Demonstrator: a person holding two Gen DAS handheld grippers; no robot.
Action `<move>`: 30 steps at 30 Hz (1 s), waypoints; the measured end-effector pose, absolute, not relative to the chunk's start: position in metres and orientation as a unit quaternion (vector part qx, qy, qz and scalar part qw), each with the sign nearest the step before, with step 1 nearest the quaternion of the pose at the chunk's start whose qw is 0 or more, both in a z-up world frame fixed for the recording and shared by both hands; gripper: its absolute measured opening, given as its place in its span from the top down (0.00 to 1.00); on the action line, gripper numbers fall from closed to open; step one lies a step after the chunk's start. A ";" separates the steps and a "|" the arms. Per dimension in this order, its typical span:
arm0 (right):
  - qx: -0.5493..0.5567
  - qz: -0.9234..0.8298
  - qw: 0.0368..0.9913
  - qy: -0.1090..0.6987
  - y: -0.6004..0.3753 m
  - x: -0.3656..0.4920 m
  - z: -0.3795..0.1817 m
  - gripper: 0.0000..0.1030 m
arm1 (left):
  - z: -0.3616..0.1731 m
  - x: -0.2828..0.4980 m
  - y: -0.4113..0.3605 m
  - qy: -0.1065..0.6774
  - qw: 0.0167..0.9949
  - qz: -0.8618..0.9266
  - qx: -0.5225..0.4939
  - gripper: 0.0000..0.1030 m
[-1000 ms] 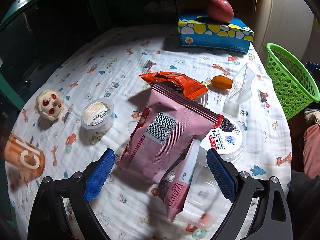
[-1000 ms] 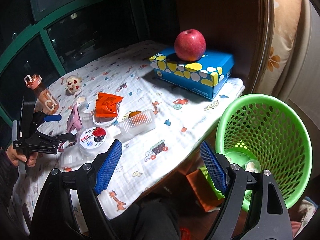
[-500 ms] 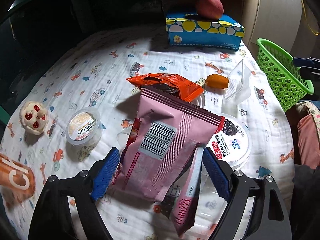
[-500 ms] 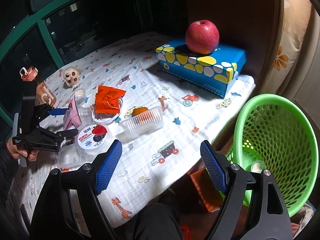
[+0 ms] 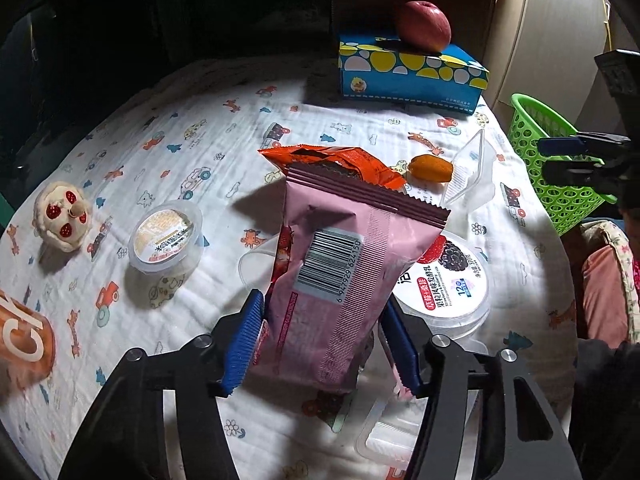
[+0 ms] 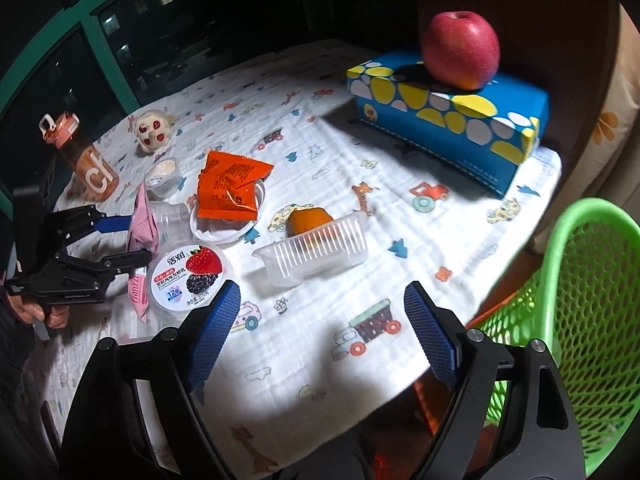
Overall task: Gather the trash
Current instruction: 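Grasp the pink snack wrapper with the left gripper while the right gripper grasps the clear tray, then carry the wrapper and clear tray over the green basket and release both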
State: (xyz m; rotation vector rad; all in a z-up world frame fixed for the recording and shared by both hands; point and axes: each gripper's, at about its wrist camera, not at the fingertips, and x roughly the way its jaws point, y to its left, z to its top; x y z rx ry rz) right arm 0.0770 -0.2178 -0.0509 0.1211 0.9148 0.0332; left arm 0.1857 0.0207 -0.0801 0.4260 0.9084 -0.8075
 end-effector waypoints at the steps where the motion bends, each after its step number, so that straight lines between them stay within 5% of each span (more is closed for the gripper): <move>1: 0.052 0.018 0.895 0.442 -0.216 0.081 -0.054 0.17 | -0.080 0.186 0.022 0.425 0.800 -0.377 0.195 0.47; 18: 0.002 0.041 0.887 0.460 -0.214 0.130 -0.096 0.11 | -0.072 0.186 0.031 0.434 0.806 -0.367 0.166 0.58; 22: 0.015 0.052 0.887 0.459 -0.215 0.129 -0.097 0.24 | -0.063 0.185 0.032 0.431 0.811 -0.364 0.153 0.58; 30: 0.034 0.061 0.897 0.437 -0.216 0.113 -0.083 0.26 | -0.043 0.180 0.036 0.425 0.825 -0.352 0.119 0.58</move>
